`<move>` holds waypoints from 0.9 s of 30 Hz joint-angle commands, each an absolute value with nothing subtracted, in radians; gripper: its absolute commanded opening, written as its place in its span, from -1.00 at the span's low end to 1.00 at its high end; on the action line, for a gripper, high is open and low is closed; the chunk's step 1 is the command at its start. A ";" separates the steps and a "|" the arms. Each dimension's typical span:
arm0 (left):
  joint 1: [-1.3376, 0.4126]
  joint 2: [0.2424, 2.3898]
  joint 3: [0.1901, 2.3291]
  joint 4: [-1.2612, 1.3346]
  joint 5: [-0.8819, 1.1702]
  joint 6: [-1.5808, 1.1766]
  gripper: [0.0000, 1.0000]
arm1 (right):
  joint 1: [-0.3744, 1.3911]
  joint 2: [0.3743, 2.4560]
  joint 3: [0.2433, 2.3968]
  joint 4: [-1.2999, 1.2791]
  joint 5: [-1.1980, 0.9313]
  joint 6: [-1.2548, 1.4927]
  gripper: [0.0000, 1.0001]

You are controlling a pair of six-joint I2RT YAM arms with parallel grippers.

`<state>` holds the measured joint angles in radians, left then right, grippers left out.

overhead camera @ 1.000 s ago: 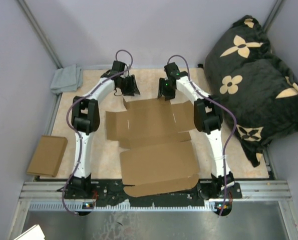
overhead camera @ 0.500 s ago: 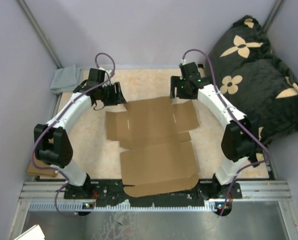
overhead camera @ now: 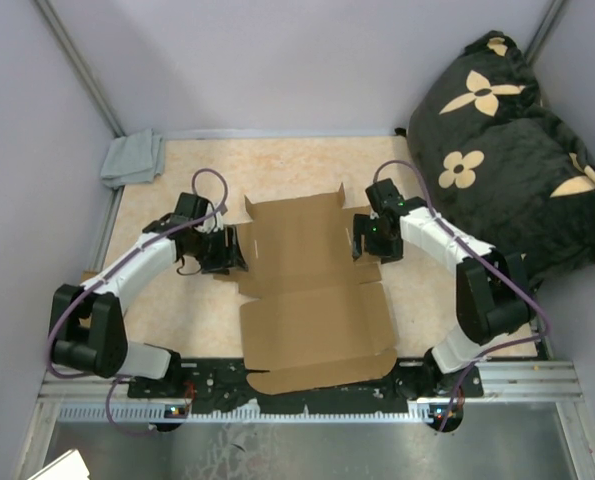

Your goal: Fold the paper box

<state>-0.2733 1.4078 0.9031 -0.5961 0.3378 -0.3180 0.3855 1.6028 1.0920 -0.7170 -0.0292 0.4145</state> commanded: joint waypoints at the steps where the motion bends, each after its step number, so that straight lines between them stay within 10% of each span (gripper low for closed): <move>1: -0.274 1.341 0.875 -0.627 0.369 -0.342 0.30 | 0.394 1.513 1.093 -0.696 -0.035 0.451 0.44; 27: -0.302 1.507 0.850 -0.522 0.412 -0.360 0.12 | 0.394 1.489 1.088 -0.705 -0.072 0.523 0.44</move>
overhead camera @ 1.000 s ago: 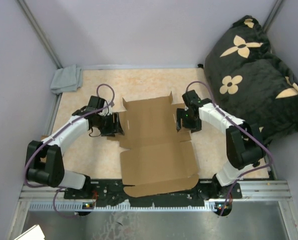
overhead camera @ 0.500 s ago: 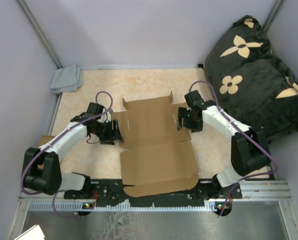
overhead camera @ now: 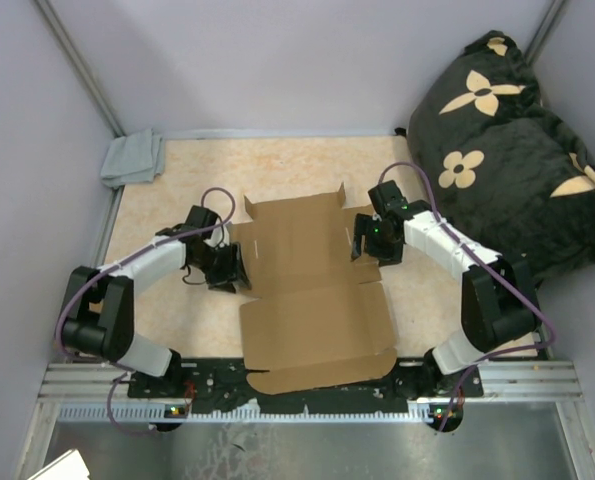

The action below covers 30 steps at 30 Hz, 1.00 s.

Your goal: Fold the paper box

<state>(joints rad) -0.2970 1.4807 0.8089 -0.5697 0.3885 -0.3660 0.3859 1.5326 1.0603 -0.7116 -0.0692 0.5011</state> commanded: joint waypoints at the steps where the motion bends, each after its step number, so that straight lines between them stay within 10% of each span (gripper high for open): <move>1: -0.303 1.521 0.856 -0.518 0.423 -0.359 0.10 | 0.393 1.489 1.088 -0.706 -0.070 0.525 0.44; 4: -0.306 1.557 0.883 -0.507 0.439 -0.359 0.00 | 0.394 1.492 1.088 -0.707 -0.070 0.527 0.44; 10: -0.305 1.595 0.957 -0.506 0.409 -0.349 -0.98 | 0.365 1.531 1.116 -0.711 -0.113 0.519 0.44; 30: -0.270 1.677 1.266 -0.558 0.430 -0.468 -1.00 | 0.272 1.641 1.134 -0.664 -0.211 0.509 0.49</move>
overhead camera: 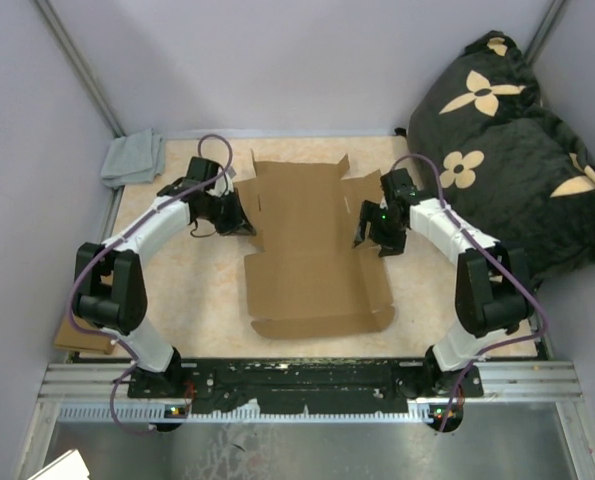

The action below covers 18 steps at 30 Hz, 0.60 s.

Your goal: Fold the paper box

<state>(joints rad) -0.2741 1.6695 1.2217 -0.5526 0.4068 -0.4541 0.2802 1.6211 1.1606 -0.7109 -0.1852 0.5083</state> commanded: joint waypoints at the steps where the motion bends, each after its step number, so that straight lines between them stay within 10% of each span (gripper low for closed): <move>1: -0.270 1.688 1.277 -0.579 0.418 -0.456 -1.00 | 0.269 1.644 1.130 -0.646 -0.203 0.507 0.50; 18: -0.269 1.800 1.327 -0.682 0.233 -0.315 -1.00 | 0.261 1.925 1.361 -0.610 -0.052 0.342 0.54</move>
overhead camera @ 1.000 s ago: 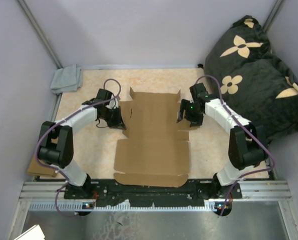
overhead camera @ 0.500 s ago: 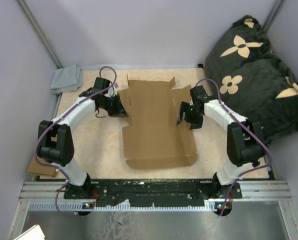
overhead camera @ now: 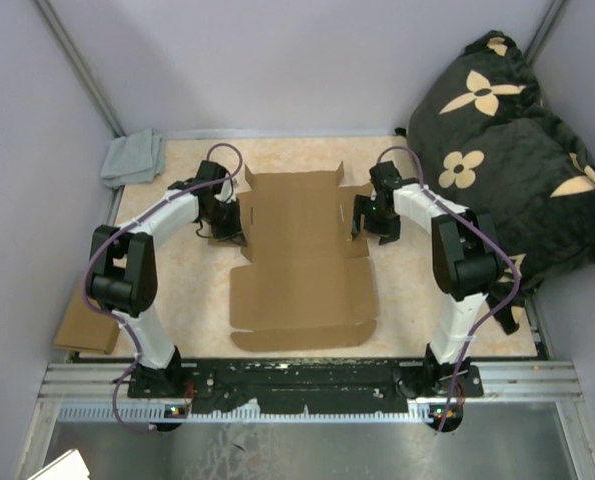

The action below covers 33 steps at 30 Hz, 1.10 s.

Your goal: Fold the paper box

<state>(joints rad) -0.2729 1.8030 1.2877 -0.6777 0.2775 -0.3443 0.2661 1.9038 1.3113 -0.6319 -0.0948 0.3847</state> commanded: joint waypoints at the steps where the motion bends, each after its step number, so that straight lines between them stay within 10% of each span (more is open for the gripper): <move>1: -0.270 1.803 1.329 -0.679 0.233 -0.316 -1.00 | 0.262 1.935 1.370 -0.615 -0.058 0.336 0.54; 33: -0.272 1.836 1.306 -0.637 0.270 -0.332 -1.00 | 0.369 1.861 1.380 -0.647 -0.211 0.419 0.50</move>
